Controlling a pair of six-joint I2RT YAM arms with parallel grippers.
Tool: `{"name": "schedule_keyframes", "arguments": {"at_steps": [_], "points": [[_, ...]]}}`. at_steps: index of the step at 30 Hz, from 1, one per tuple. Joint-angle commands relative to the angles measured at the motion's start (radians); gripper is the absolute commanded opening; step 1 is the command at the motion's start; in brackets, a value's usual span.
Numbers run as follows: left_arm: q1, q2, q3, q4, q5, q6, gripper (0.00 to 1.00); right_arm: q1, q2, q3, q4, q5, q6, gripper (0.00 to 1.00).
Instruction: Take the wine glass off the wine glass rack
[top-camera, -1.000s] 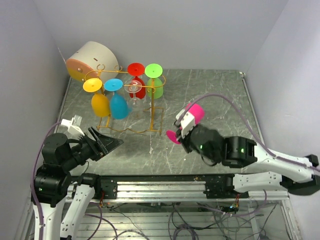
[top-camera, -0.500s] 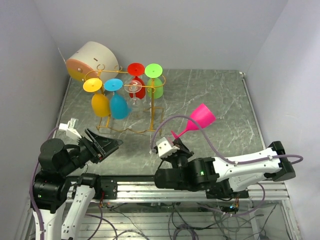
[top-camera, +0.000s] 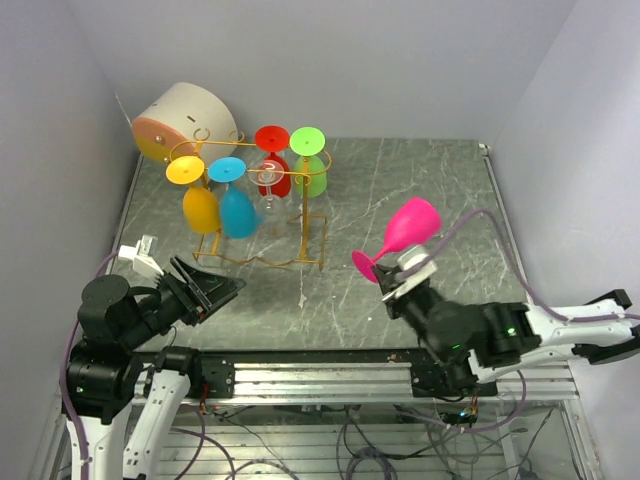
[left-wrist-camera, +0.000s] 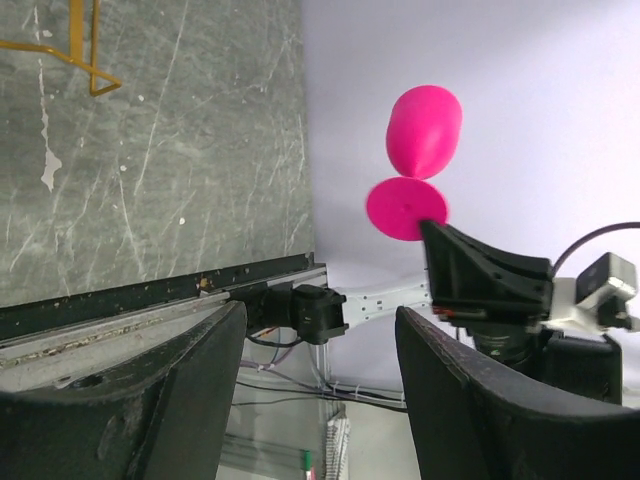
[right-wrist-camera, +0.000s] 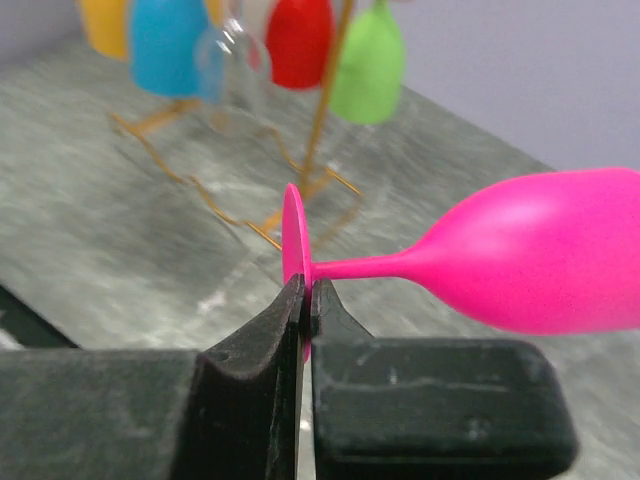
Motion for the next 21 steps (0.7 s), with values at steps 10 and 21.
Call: {"name": "schedule_keyframes", "arguments": {"at_steps": [10, 21], "points": [[0.011, 0.032, -0.013, 0.006, 0.085, -0.040, 0.72, 0.358, 0.087, 0.050, 0.293, -0.353, -0.414, 0.00], [0.011, 0.033, -0.016, 0.056, 0.117, -0.086, 0.71, 0.080, 0.062, -0.008, 0.455, -0.861, -0.517, 0.00]]}}
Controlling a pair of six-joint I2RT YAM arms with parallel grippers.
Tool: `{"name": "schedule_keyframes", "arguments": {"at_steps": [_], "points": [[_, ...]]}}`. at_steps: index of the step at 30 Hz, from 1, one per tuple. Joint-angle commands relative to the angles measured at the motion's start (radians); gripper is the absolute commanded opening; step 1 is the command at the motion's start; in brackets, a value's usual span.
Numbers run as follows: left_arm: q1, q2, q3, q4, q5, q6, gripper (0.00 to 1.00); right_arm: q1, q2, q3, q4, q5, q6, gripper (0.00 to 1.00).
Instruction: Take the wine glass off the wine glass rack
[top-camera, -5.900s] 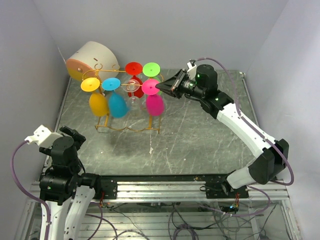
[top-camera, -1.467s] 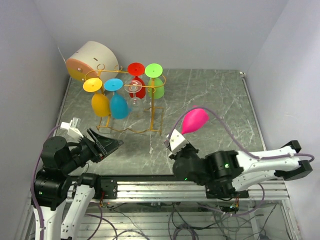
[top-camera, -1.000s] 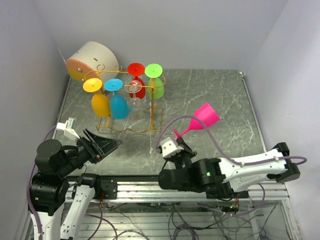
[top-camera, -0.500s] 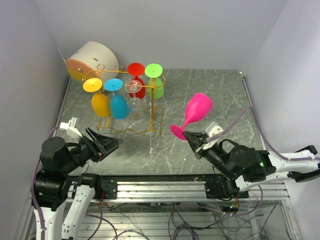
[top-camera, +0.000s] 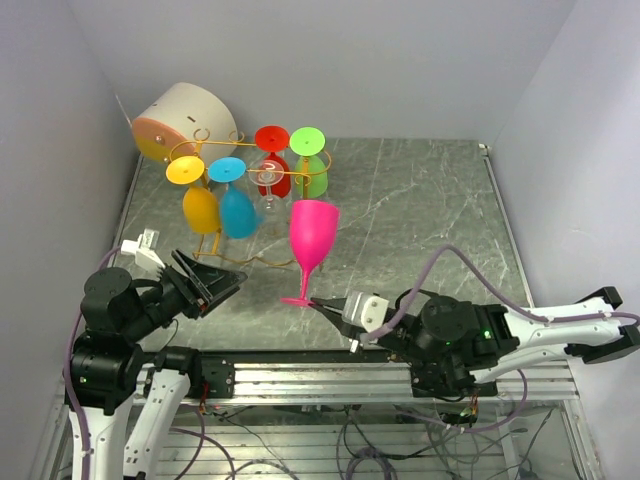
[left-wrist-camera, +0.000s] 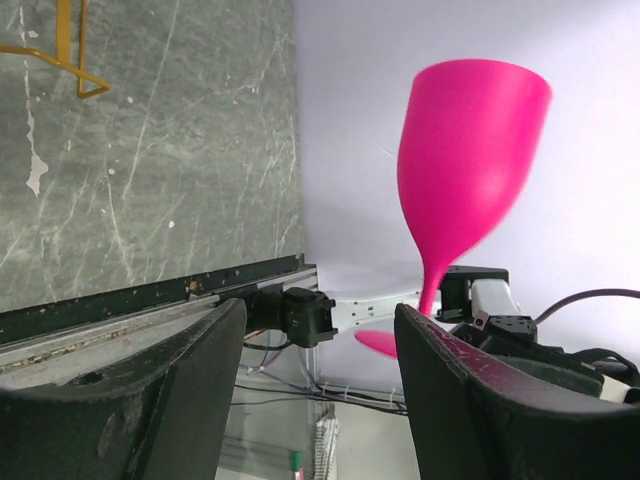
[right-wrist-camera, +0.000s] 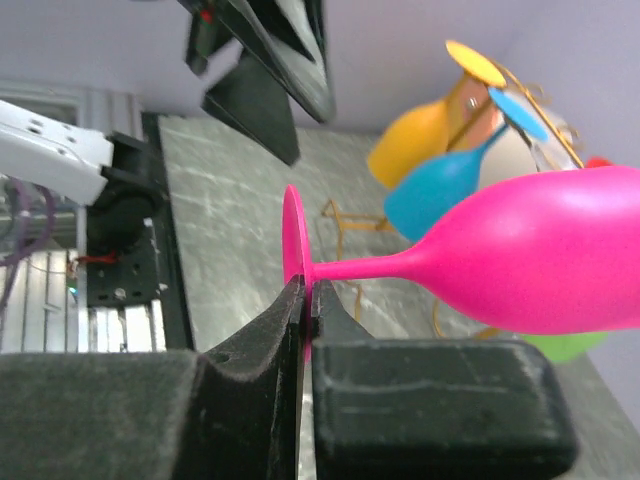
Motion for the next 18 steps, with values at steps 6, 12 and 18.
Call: {"name": "schedule_keyframes", "arguments": {"at_steps": [6, 12, 18], "points": [[0.009, 0.001, 0.027, 0.065, 0.153, -0.154, 0.71, 0.061, 0.074, -0.041, 0.182, -0.211, -0.153, 0.00], [0.011, 0.015, 0.092, 0.050, 0.165, -0.192, 0.71, 0.028, 0.128, -0.089, 0.311, -0.143, -0.213, 0.00], [0.014, 0.026, 0.119, -0.043, 0.154, -0.154, 0.70, 0.015, 0.123, -0.141, 0.453, -0.058, -0.279, 0.00]]}}
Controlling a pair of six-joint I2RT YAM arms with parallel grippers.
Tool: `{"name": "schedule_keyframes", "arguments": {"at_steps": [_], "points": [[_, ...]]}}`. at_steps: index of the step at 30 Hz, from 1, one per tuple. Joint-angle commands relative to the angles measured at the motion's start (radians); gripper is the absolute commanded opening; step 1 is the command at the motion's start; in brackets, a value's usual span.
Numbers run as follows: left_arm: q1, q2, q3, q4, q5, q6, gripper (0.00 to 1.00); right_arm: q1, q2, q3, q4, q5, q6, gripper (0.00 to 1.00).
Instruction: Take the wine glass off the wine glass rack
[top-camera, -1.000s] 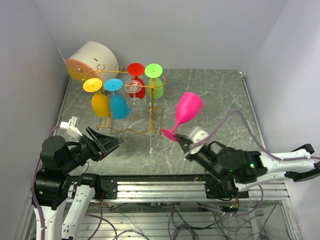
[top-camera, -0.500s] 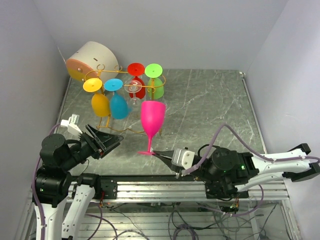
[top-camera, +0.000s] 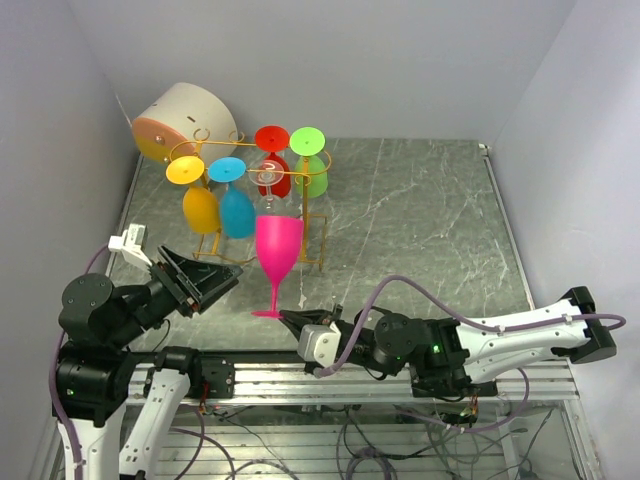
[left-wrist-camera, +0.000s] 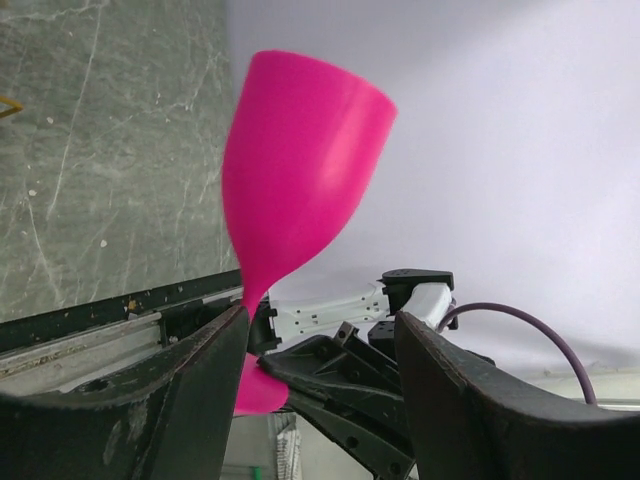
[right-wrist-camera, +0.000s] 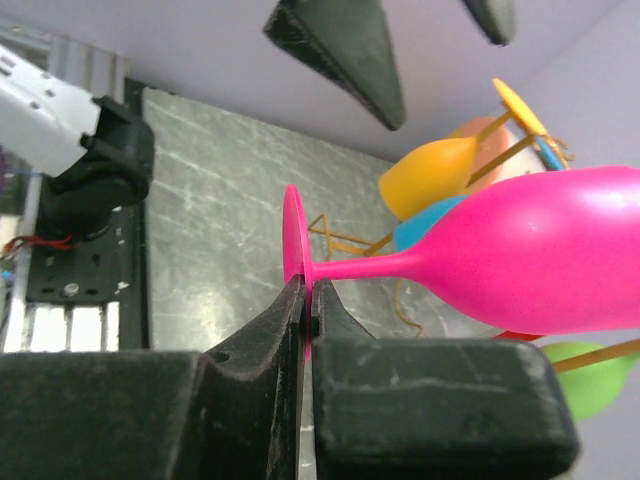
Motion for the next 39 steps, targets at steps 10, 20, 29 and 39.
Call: {"name": "schedule_keyframes", "arguments": {"at_steps": [10, 20, 29, 39], "points": [[0.021, -0.035, -0.006, -0.141, 0.105, -0.215, 0.71, 0.020, 0.042, -0.071, 0.403, 0.174, -0.257, 0.00], [0.036, 0.003, 0.068, -0.241, 0.120, -0.209, 0.71, 0.021, 0.143, -0.079, 0.601, 0.218, -0.421, 0.00], [0.056, -0.006, 0.058, -0.256, 0.150, -0.197, 0.71, 0.016, 0.155, -0.051, 0.620, 0.188, -0.429, 0.00], [0.089, 0.013, 0.059, -0.257, 0.187, -0.172, 0.71, 0.017, 0.221, -0.014, 0.649, 0.161, -0.440, 0.00]]}}
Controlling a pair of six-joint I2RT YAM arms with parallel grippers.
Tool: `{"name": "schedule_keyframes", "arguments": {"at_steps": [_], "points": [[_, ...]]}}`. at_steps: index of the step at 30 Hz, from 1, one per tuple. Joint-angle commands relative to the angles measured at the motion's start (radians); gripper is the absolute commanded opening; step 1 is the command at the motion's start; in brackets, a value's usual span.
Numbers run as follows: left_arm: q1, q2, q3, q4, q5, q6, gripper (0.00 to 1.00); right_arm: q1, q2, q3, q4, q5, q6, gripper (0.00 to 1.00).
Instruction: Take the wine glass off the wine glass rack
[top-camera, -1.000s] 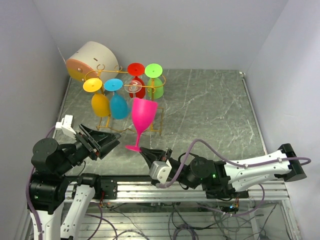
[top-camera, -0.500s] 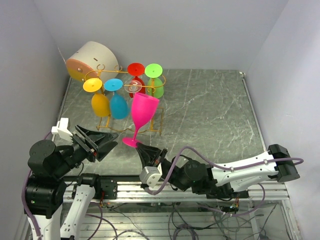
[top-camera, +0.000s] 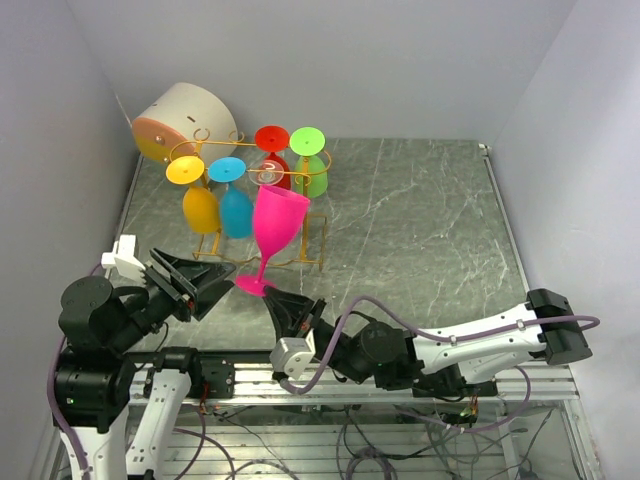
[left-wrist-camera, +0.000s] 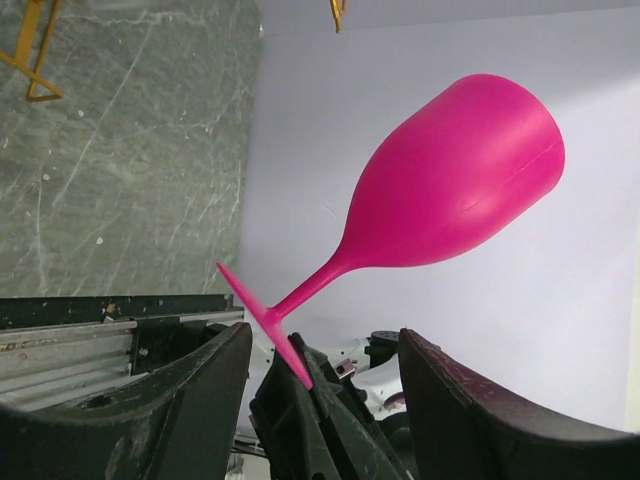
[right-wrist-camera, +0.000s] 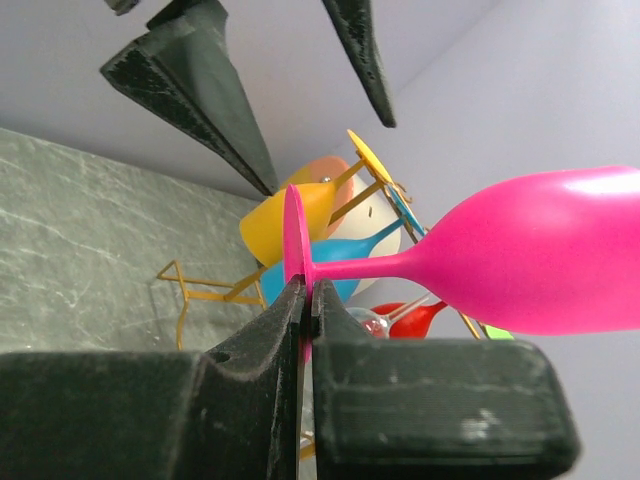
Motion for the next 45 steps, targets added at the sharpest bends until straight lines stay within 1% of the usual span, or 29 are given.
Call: {"name": "schedule_keyframes", "arguments": {"at_steps": [1, 6, 11, 16, 17, 21, 24, 27, 29, 33, 35, 41, 45], "points": [[0.022, 0.018, 0.013, -0.124, 0.222, -0.053, 0.71, 0.018, 0.025, 0.049, 0.065, -0.021, -0.012, 0.00], [0.028, 0.016, 0.015, -0.133, 0.230, -0.048, 0.70, 0.016, 0.056, 0.055, 0.125, -0.012, -0.055, 0.00], [0.028, 0.007, 0.006, -0.141, 0.234, -0.047, 0.70, 0.011, 0.089, 0.043, 0.249, 0.013, -0.135, 0.00], [0.028, -0.005, -0.015, -0.138, 0.238, -0.055, 0.65, 0.013, 0.096, 0.035, 0.290, 0.009, -0.151, 0.00], [0.047, -0.008, -0.017, -0.134, 0.238, -0.059, 0.64, 0.012, 0.097, 0.035, 0.296, 0.007, -0.154, 0.00], [0.058, -0.001, -0.020, -0.126, 0.240, -0.061, 0.64, 0.012, 0.098, 0.043, 0.256, -0.010, -0.144, 0.00], [0.065, 0.011, -0.010, -0.139, 0.244, -0.051, 0.66, 0.012, 0.106, 0.055, 0.216, -0.019, -0.146, 0.00], [0.072, 0.014, -0.004, -0.133, 0.249, -0.061, 0.67, 0.013, 0.114, 0.054, 0.206, -0.026, -0.151, 0.00], [0.075, 0.013, -0.001, -0.133, 0.249, -0.069, 0.65, 0.012, 0.117, 0.054, 0.203, -0.028, -0.152, 0.00], [0.087, 0.010, -0.001, -0.114, 0.261, -0.099, 0.55, 0.014, 0.120, 0.052, 0.203, -0.035, -0.150, 0.00], [0.096, 0.009, -0.001, -0.102, 0.276, -0.113, 0.54, 0.013, 0.123, 0.055, 0.205, -0.037, -0.155, 0.00], [0.120, 0.024, 0.013, -0.120, 0.301, -0.096, 0.57, 0.013, 0.142, 0.060, 0.219, -0.046, -0.184, 0.00], [0.131, 0.030, 0.013, -0.122, 0.316, -0.083, 0.53, 0.014, 0.149, 0.065, 0.218, -0.054, -0.206, 0.00]]}}
